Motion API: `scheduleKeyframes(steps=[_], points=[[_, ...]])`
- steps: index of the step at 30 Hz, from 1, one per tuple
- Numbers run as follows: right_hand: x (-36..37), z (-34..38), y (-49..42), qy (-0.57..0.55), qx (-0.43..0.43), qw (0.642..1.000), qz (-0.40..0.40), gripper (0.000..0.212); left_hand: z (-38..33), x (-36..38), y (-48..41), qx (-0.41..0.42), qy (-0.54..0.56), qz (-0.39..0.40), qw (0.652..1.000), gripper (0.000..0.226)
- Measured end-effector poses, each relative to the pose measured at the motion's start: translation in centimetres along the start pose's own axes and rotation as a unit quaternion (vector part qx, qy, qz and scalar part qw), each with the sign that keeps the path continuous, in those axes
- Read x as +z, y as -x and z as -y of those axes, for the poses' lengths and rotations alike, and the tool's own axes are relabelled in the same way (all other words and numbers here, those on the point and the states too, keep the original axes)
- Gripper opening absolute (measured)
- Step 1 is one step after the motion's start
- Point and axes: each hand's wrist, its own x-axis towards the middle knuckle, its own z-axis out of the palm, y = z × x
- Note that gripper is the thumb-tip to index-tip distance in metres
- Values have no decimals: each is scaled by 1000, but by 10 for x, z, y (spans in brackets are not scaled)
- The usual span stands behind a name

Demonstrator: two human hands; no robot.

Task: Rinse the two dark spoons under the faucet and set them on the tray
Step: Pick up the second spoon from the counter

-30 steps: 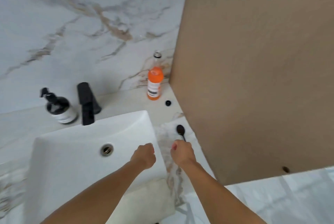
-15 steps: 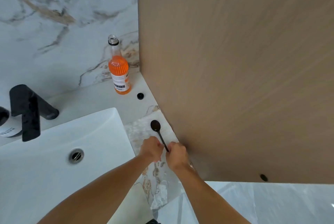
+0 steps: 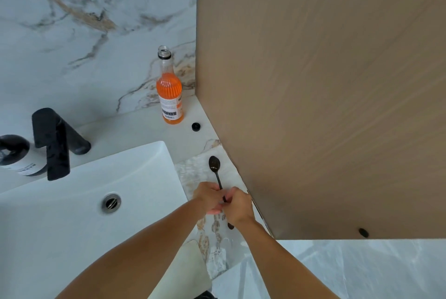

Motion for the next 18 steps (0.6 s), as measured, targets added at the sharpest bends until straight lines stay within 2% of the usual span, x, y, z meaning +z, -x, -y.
scheduleKeyframes(steps=[2,4,6,12,18], points=[[2,5,3,-30,1,999,21,9,4,-13,6,24,18,19,999,7],[8,17,8,-52,-13,997,48,22,9,-33,15,34,32,13,999,8],[19,37,14,-56,-32,995,74,29,18,-58,26,17,42,-21,999,9],[77,107,41,-43,-110,979,163,24,63,-141,51,0,76,-115,990,12],[105,136,57,15,-154,961,230,31,107,-168,70,-26,139,-155,978,8]])
